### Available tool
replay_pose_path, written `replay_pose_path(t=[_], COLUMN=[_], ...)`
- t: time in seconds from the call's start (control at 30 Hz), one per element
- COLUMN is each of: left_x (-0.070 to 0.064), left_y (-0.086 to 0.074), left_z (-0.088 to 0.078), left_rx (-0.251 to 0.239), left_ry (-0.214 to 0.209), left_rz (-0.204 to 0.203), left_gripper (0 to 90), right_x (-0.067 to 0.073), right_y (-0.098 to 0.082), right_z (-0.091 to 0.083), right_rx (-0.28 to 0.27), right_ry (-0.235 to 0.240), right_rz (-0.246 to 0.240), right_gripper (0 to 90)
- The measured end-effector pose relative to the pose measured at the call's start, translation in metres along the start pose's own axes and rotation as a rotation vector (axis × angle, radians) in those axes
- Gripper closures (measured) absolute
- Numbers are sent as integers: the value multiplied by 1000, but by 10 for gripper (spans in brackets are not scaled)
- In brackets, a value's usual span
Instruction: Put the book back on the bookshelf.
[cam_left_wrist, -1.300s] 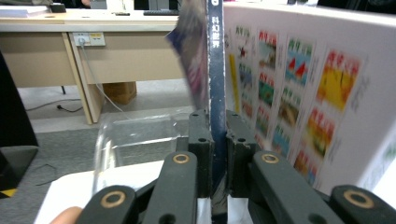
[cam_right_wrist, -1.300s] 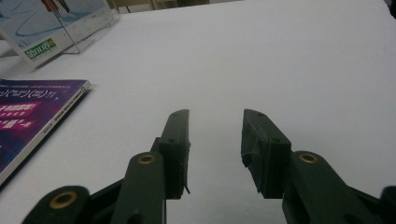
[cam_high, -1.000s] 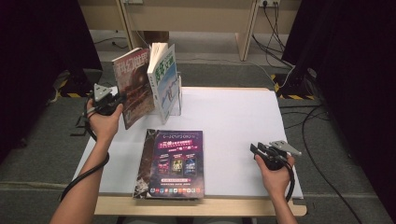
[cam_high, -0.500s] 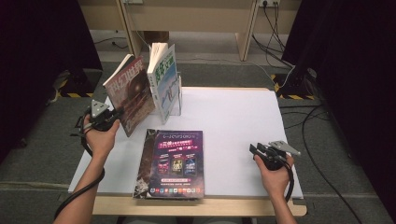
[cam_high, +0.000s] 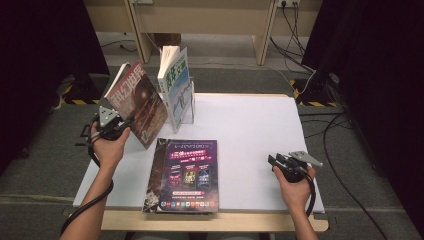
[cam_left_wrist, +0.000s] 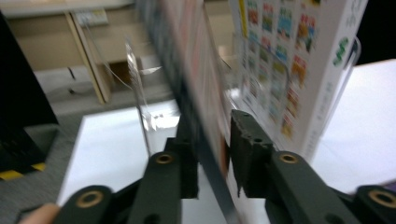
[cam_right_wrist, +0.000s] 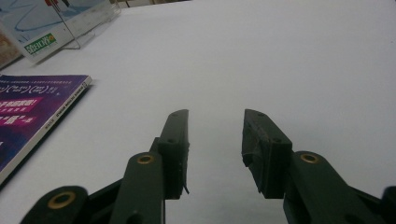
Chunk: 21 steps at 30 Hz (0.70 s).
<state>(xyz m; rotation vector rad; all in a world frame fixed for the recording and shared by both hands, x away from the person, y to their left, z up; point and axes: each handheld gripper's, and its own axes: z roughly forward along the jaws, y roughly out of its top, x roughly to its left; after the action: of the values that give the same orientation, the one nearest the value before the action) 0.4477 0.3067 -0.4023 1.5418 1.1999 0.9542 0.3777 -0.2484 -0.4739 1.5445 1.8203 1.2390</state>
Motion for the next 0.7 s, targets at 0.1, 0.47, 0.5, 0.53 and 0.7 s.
replay_pose_path(t=[0.1,0.47,0.5,0.53,0.7], left_x=[7,13,13,10,5], left_y=[13,38,39,40,42], left_z=[-6,-19,-19,-18,-15], left_rx=[-60,-125,-123,-124,-126], left_ry=[30,-8,-12,-26,-43], left_rz=[-35,-125,-125,-130,-146], left_gripper=[679,755,761,772,782], right_x=[0,1,1,1,-1], right_y=[0,0,0,0,0], right_z=[0,2,2,1,0], right_rx=[0,3,0,-3,0], right_ry=[1,4,4,0,0], right_rz=[-8,-14,-14,-18,-12], right_gripper=[615,613,613,613,612])
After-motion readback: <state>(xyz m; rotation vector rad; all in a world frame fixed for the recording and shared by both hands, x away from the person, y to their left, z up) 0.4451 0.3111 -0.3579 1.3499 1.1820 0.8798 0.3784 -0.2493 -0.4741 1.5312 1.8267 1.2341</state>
